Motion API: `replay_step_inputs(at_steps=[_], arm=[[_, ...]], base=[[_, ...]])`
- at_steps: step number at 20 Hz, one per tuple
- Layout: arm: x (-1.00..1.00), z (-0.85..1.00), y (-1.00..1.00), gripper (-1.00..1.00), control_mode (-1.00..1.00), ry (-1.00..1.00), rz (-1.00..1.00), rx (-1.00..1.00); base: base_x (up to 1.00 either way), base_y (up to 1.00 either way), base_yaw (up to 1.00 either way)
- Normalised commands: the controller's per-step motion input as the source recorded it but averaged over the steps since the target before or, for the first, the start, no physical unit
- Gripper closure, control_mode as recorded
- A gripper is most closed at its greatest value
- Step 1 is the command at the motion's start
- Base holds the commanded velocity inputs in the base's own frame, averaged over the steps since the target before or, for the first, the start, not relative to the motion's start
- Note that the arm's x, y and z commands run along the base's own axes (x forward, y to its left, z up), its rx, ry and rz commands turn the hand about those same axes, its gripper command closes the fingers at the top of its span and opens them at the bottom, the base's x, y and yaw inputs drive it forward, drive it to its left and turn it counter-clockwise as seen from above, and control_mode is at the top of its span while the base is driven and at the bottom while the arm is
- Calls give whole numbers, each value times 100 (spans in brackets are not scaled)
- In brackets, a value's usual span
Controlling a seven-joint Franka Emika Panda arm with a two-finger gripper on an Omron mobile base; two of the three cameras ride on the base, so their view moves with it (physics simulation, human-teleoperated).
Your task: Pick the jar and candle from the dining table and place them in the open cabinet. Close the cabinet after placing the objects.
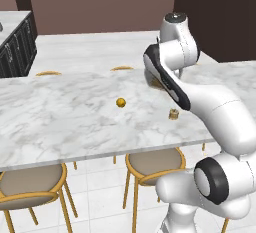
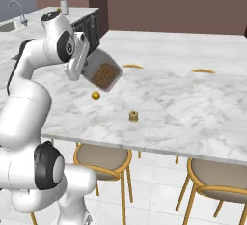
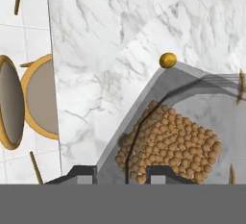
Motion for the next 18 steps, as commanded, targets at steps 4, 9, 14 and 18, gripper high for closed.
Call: replay_step_inputs(at_steps=[4, 9, 14, 18], arm=[[-41, 3, -4, 100, -100, -13, 0, 0], [-43, 0, -7, 100, -100, -10, 0, 0], [-34, 1, -3, 100, -100, -9, 0, 0], [-11, 0, 0, 100, -100, -7, 0, 0]], base=[[0, 0, 0], [0, 0, 0], [0, 0, 0], [0, 0, 0]])
